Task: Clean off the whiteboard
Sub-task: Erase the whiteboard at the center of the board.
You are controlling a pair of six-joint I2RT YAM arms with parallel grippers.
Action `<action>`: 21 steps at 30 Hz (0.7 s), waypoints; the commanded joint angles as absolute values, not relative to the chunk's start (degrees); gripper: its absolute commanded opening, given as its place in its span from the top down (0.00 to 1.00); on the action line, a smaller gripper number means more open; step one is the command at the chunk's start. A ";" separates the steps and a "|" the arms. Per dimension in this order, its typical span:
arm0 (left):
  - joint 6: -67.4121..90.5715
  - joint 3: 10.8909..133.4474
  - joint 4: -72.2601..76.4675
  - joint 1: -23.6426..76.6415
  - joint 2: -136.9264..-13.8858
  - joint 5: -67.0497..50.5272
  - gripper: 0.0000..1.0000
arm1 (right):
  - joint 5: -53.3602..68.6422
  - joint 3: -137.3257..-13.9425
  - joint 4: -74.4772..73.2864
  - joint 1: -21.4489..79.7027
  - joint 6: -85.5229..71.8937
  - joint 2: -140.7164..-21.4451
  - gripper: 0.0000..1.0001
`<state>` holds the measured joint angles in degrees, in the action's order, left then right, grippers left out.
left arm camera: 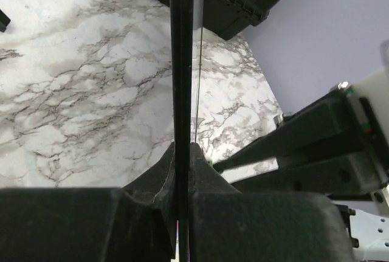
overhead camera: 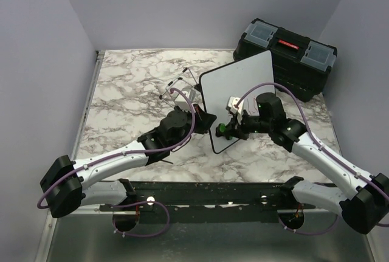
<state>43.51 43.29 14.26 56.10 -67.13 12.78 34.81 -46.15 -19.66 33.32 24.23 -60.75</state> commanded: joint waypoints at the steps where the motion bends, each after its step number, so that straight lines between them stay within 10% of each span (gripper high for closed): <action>1: 47.25 40.66 22.13 57.04 -64.28 6.07 1.00 | 16.80 -50.02 -8.15 33.63 12.94 -62.04 0.99; 6: 47.45 39.08 22.93 57.04 -63.22 5.80 1.00 | 7.19 -46.20 -6.46 30.95 13.58 -61.10 0.99; 15: 47.46 38.28 24.23 56.97 -62.40 6.88 1.00 | 42.49 -45.04 -37.19 32.08 41.78 -64.47 0.99; 21: 48.26 37.58 25.14 56.95 -62.40 6.78 1.00 | 41.03 -46.57 -26.02 33.31 30.83 -60.52 1.00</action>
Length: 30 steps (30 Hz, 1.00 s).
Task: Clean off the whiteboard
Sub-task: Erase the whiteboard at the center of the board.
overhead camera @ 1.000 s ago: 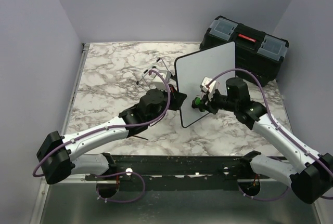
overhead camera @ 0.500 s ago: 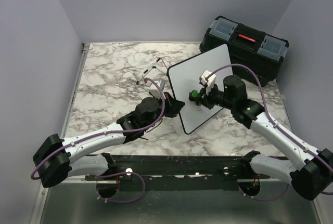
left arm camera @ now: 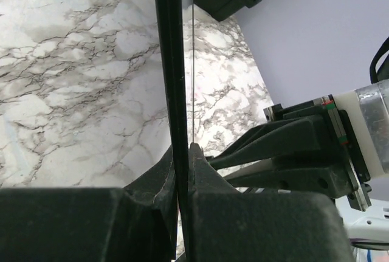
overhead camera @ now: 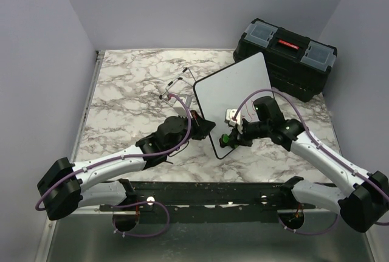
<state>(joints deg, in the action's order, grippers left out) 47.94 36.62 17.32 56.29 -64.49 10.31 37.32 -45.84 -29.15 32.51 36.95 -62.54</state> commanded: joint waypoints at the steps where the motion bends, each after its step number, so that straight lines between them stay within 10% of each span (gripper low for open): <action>1: 48.41 37.45 25.22 57.00 -62.32 6.71 1.00 | 36.07 -47.12 -23.02 33.29 27.69 -60.07 0.99; 11: 48.46 35.47 26.81 56.95 -61.27 6.24 1.00 | 16.16 -43.96 -15.78 30.32 23.69 -62.02 0.99; 22: 48.71 35.10 27.95 56.95 -62.06 6.02 1.00 | 47.34 -45.44 -31.14 32.25 40.44 -59.99 0.99; 30: 49.07 34.66 27.69 56.95 -61.37 6.13 1.00 | 24.02 -50.81 -14.13 30.91 21.21 -64.08 0.99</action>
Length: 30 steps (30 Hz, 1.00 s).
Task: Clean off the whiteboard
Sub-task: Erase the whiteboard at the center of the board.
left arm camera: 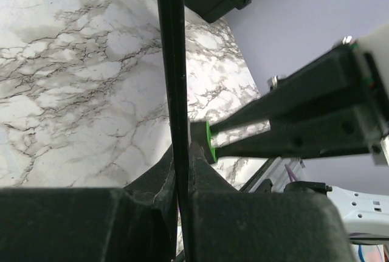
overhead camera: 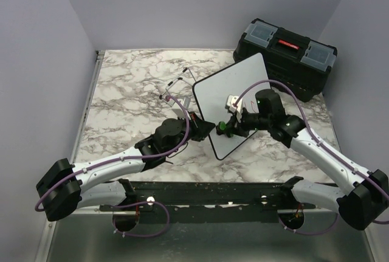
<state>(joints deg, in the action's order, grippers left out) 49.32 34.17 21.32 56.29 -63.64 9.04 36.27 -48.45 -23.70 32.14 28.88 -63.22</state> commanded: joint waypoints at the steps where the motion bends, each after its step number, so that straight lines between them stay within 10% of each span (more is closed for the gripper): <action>1: 49.03 34.39 27.76 56.95 -61.18 6.27 1.00 | 23.31 -50.25 -13.92 29.58 21.02 -63.89 0.99; 18: 49.17 34.10 29.26 56.95 -61.85 5.89 1.00 | 50.78 -45.43 -33.90 25.56 44.39 -58.89 0.99; 30: 49.49 33.18 29.95 56.95 -61.22 5.64 1.00 | 16.10 -50.08 -11.96 25.32 21.08 -63.70 0.99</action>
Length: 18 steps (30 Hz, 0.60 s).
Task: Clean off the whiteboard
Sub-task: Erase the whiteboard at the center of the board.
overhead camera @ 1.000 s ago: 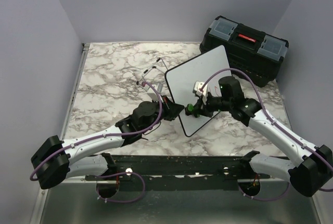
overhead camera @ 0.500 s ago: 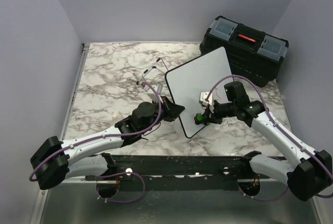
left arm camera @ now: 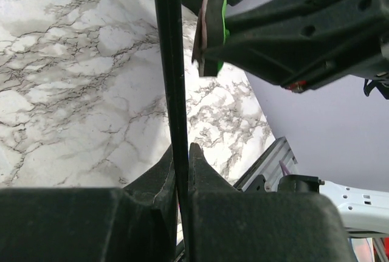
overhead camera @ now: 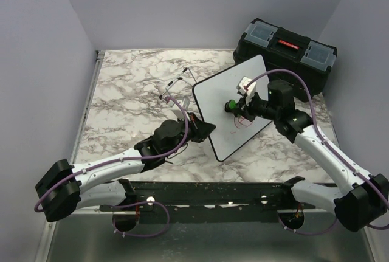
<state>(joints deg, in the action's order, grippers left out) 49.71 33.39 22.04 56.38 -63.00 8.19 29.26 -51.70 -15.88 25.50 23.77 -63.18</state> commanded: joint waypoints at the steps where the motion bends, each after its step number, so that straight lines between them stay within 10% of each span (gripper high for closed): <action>1: 49.48 32.97 30.26 56.95 -61.20 5.63 1.00 | 16.68 -48.90 -13.14 25.18 22.72 -63.17 0.99; 11: 49.81 32.43 32.59 56.95 -61.87 5.10 1.00 | 49.30 -42.45 -32.86 25.61 39.82 -59.59 0.99; 18: 50.28 32.70 32.79 56.95 -61.90 4.91 1.00 | 34.54 -45.27 -10.59 26.10 17.89 -62.17 0.99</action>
